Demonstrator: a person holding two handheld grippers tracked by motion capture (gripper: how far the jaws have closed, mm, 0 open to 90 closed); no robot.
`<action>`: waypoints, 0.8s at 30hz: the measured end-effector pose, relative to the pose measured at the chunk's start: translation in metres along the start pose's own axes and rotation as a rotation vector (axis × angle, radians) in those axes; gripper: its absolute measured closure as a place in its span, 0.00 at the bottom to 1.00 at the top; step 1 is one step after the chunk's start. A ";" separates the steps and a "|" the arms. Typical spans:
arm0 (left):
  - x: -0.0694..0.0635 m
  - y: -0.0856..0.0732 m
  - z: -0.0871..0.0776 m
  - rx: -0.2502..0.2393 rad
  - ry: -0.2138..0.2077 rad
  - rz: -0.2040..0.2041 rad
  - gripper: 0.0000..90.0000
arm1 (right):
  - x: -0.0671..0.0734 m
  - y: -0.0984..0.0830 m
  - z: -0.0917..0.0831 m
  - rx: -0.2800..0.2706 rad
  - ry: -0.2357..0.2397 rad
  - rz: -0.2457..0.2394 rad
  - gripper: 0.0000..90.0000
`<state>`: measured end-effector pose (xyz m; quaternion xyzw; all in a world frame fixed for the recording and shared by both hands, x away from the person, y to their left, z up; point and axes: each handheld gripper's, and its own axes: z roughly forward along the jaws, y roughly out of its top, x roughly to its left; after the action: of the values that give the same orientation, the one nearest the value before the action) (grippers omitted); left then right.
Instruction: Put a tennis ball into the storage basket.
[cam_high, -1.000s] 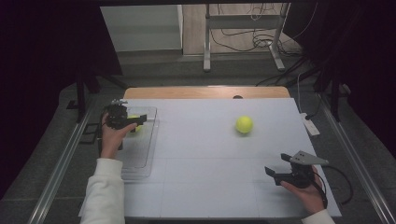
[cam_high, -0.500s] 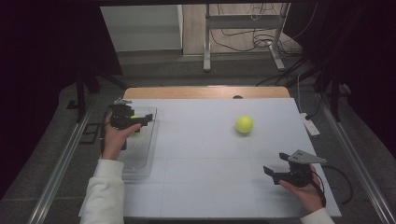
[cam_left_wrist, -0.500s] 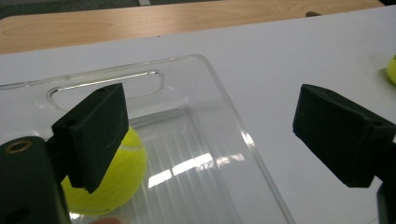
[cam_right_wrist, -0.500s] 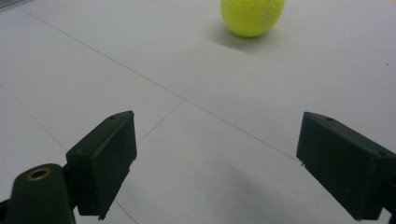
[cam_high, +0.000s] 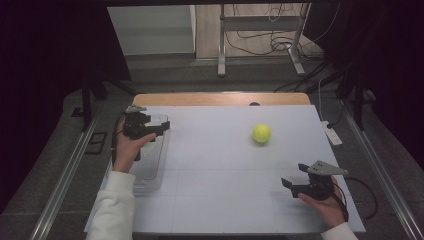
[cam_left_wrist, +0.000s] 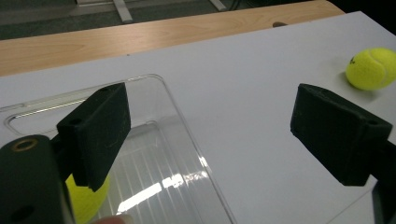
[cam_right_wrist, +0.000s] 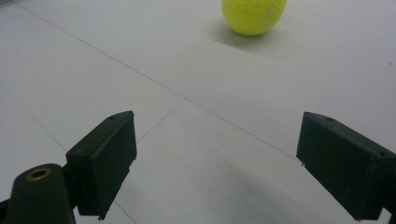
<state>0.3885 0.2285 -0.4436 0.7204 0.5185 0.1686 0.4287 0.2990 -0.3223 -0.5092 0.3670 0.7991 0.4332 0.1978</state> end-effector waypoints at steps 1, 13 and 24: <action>-0.002 0.000 0.000 -0.003 -0.001 0.004 0.15 | 0.000 0.000 0.000 0.004 0.001 -0.002 0.14; -0.027 0.006 0.001 -0.039 -0.108 0.072 0.15 | 0.000 0.000 -0.003 -0.013 0.008 0.005 0.14; -0.044 0.008 0.007 -0.028 -0.128 0.117 0.15 | 0.000 0.000 -0.006 -0.023 0.004 0.004 0.14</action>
<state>0.3800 0.1850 -0.4328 0.7527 0.4447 0.1542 0.4604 0.2953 -0.3250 -0.5060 0.3653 0.7938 0.4435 0.1995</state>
